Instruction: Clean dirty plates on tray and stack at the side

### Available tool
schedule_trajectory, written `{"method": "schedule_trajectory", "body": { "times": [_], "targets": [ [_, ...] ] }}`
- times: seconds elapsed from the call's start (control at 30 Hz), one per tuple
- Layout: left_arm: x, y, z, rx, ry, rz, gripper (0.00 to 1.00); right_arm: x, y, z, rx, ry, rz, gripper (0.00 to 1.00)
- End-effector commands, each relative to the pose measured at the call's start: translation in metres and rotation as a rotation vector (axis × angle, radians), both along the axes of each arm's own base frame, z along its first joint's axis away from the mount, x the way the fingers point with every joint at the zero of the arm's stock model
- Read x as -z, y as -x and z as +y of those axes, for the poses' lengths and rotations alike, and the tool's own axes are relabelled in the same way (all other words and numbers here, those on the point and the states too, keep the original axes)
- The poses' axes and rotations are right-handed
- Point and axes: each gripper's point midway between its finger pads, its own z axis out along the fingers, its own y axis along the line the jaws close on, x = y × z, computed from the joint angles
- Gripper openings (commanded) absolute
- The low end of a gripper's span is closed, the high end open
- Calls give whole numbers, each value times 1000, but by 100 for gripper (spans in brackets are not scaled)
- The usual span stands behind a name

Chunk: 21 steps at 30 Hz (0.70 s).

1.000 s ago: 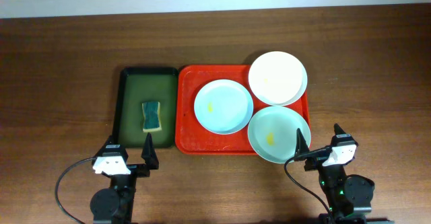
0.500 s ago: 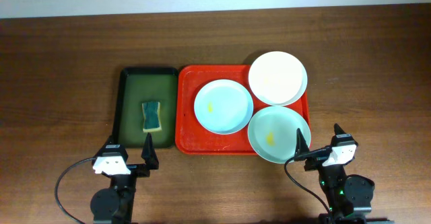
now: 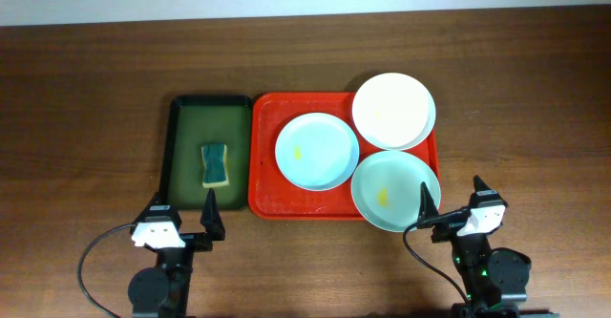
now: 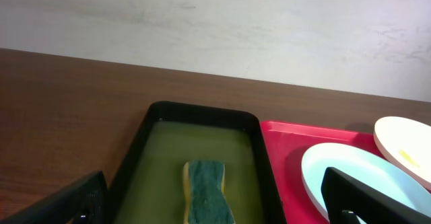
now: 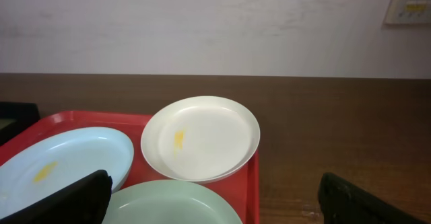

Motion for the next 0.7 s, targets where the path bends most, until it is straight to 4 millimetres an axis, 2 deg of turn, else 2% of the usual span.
{"method": "schedule_trajectory", "body": {
  "times": [0.0,0.1,0.2,0.3,0.4,0.5,0.57,0.67],
  "targets": [
    [1,0,-4,21,0,-2,99,4,0,1,-6,-12,13,99],
    [-8,3,-14,80,5,-14,99,4,0,1,-6,-12,13,99],
    [-25,9,-14,83,5,1,100,4,0,1,-6,-12,13,99],
    [-54,21,-14,83,5,7,99,4,0,1,-6,-12,13,99],
    [-96,28,-12,78,4,-4,99,4,0,1,-6,-12,13,99],
    [-126,24,-13,79,4,29,99,4,0,1,-6,-12,13,99],
    [-138,16,-13,79,4,97,99,4,0,1,-6,-12,13,99],
    [-142,3,-17,97,7,272,99,4,0,1,-6,-12,13,99]
  ]
}}
